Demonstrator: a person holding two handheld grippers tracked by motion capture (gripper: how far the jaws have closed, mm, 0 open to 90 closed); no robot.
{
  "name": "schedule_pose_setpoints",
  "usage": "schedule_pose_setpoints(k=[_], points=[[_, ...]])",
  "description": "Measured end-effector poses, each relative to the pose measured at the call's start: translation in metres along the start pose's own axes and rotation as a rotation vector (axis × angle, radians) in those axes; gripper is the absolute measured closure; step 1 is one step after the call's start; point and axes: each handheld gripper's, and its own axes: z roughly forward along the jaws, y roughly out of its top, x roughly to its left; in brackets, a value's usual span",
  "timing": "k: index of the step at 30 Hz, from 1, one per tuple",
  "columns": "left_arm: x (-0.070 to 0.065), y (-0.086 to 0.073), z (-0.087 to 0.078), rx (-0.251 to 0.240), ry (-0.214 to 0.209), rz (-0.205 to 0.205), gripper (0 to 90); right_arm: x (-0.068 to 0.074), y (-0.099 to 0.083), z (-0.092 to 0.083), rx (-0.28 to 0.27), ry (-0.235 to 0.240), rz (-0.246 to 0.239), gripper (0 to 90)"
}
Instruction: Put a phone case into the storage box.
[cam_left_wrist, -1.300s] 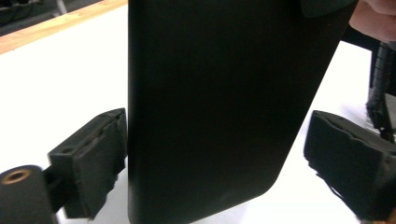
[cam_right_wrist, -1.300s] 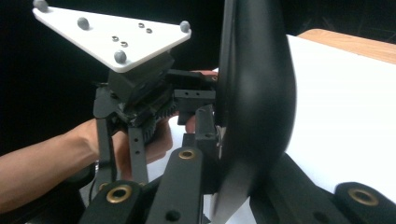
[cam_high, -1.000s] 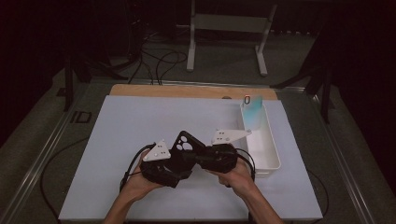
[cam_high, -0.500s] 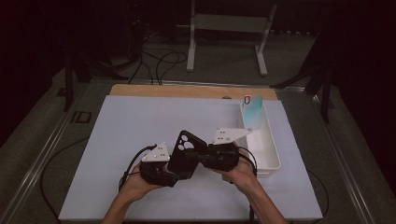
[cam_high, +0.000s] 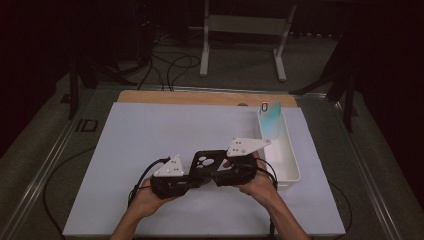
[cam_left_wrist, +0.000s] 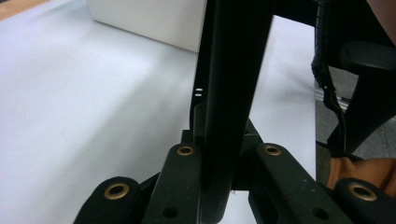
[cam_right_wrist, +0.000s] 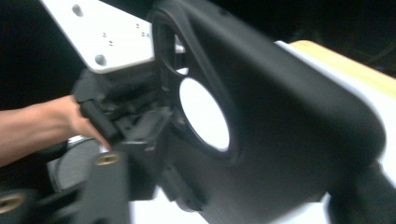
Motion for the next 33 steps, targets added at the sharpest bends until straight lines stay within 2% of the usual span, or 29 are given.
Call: schedule_pose_setpoints(k=[4,5,7,14,23,33], points=[[0.002,0.0,-0.004,-0.014,0.028,-0.015,85.8,-0.001,-0.001,0.001,0.005,-0.028,0.012,28.3],[0.004,0.0,-0.006,-0.027,0.051,-0.025,85.8,-0.002,-0.001,0.001,0.012,-0.036,0.013,26.7],[0.005,0.0,-0.008,-0.033,0.067,-0.034,85.8,-0.003,-0.003,0.001,0.016,-0.056,0.03,23.9],[0.009,-0.002,-0.01,-0.038,0.122,-0.067,85.6,-0.005,-0.003,0.002,0.019,-0.086,0.05,20.3],[0.012,-0.004,-0.012,-0.042,0.16,-0.088,85.5,-0.006,-0.004,0.003,0.02,-0.106,0.067,16.6],[0.013,-0.004,-0.013,-0.059,0.23,-0.109,85.6,-0.007,0.001,0.002,-0.013,-0.155,0.099,13.3]])
